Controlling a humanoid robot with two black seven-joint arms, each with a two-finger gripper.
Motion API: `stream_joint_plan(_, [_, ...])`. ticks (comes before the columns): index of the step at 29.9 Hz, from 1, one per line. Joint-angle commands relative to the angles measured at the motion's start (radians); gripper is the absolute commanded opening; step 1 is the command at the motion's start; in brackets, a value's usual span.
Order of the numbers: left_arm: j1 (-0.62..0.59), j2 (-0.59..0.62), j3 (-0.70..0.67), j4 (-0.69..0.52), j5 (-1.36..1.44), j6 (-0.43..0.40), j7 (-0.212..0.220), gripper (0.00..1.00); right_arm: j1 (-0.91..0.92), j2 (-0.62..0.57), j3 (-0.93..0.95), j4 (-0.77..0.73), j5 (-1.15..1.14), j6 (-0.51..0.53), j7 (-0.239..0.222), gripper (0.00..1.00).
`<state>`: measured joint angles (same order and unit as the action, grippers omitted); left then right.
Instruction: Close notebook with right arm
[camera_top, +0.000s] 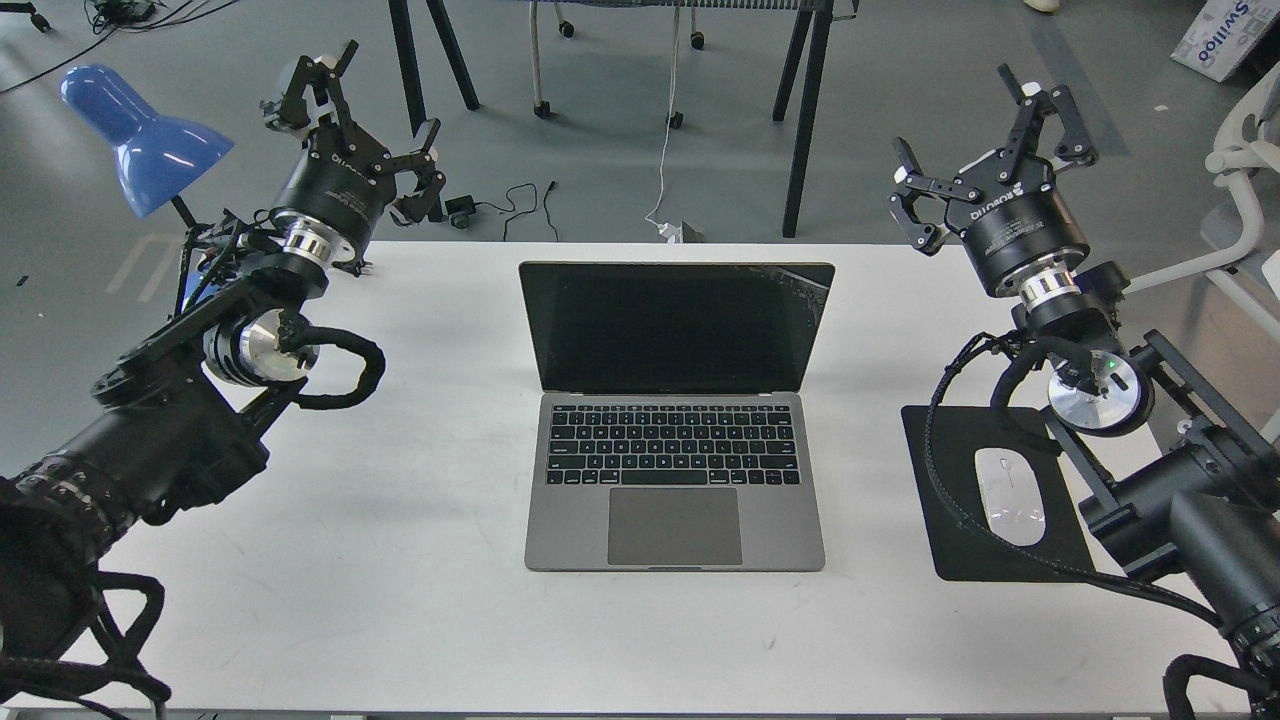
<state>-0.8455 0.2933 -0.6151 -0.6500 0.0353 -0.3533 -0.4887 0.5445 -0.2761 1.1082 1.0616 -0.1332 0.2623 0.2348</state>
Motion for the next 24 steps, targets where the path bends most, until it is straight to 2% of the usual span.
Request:
stream_joint_plan(1, [0.000, 0.000, 0.000, 0.000, 0.000, 0.003, 0.000, 1.00, 0.000, 0.000, -0.001, 0.001, 0.000, 0.000, 0.000, 1.00])
stream_joint_plan(11, [0.000, 0.006, 0.002, -0.011, 0.000, 0.028, 0.000, 1.00, 0.018, 0.003, -0.008, 0.001, 0.000, -0.006, -0.002, 1.00])
stream_joint_plan(14, [0.000, 0.004, 0.002, -0.011, 0.000, 0.027, 0.000, 1.00, 0.086, -0.006, -0.028, -0.009, -0.006, -0.082, -0.011, 1.00])
stream_joint_plan(19, [0.000, 0.004, 0.002, -0.011, 0.000, 0.025, 0.000, 1.00, 0.300, -0.011, -0.238, -0.070, -0.013, -0.146, -0.014, 1.00])
stream_joint_plan(24, [0.002, 0.004, 0.002, -0.011, 0.000, 0.025, 0.000, 1.00, 0.488, 0.001, -0.480, -0.204, -0.011, -0.198, -0.026, 1.00])
